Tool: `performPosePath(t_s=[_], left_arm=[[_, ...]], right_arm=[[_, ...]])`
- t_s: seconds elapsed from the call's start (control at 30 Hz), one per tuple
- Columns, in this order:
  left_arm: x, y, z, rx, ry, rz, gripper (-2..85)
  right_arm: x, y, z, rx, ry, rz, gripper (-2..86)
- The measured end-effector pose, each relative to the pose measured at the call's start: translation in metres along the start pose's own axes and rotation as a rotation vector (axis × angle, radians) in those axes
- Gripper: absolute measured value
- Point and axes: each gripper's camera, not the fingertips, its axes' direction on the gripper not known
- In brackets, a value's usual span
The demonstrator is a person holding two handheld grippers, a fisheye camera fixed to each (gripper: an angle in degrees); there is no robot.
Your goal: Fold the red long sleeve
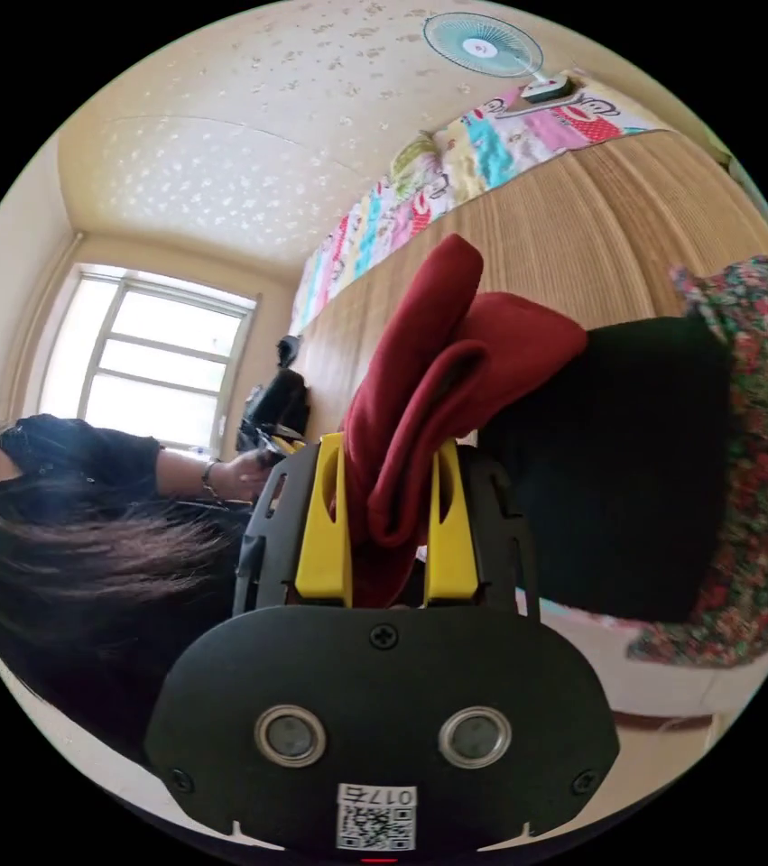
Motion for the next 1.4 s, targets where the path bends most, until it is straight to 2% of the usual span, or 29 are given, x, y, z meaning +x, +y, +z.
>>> performPosePath(t_s=[0.1, 0.17, 0.23, 0.3, 0.47, 0.53, 0.67, 0.83, 0.9, 1.07, 1.23, 1.4], left_arm=[[0.037, -0.026, 0.033, -0.089, -0.122, 0.101, 10.4], [0.044, -0.031, 0.048, -0.176, -0.196, 0.140, 7.0], [0.036, -0.025, 0.051, -0.243, -0.328, 0.137, 6.6], [0.018, -0.010, 0.044, -0.287, -0.438, 0.097, 6.6], [-0.073, 0.080, -0.032, -0.312, -0.600, -0.265, 6.4], [-0.092, 0.119, -0.067, -0.296, -0.656, -0.397, 6.3], [-0.088, 0.197, -0.137, -0.141, -0.685, -0.574, 4.5], [-0.044, 0.256, -0.174, 0.041, -0.658, -0.600, 4.5], [-0.026, 0.273, -0.174, 0.086, -0.663, -0.598, 4.7], [0.015, 0.323, -0.154, 0.197, -0.710, -0.601, 5.3], [0.042, 0.362, -0.149, 0.267, -0.742, -0.580, 5.0], [0.097, 0.379, -0.208, 0.531, -0.808, -0.518, 6.1]], right_arm=[[0.023, 0.010, -0.011, -0.012, 0.229, 0.142, 12.9], [0.054, 0.023, 0.006, -0.028, 0.417, 0.373, 12.7], [0.077, 0.035, 0.036, -0.103, 0.538, 0.587, 12.6], [0.083, 0.044, 0.072, -0.124, 0.595, 0.650, 12.8], [0.077, 0.064, 0.127, 0.135, 0.657, 0.765, 12.8], [0.078, 0.067, 0.136, 0.173, 0.653, 0.787, 12.7], [0.067, 0.063, 0.151, 0.190, 0.694, 0.823, 12.5], [0.028, 0.084, 0.186, 0.297, 0.812, 0.942, 10.2], [0.018, 0.099, 0.216, 0.285, 0.806, 0.982, 8.7], [0.020, 0.150, 0.357, 0.000, 0.594, 1.102, 5.2], [0.010, 0.182, 0.457, -0.101, 0.474, 1.120, 2.9], [0.027, 0.187, 0.505, -0.187, 0.460, 1.108, 1.6]])
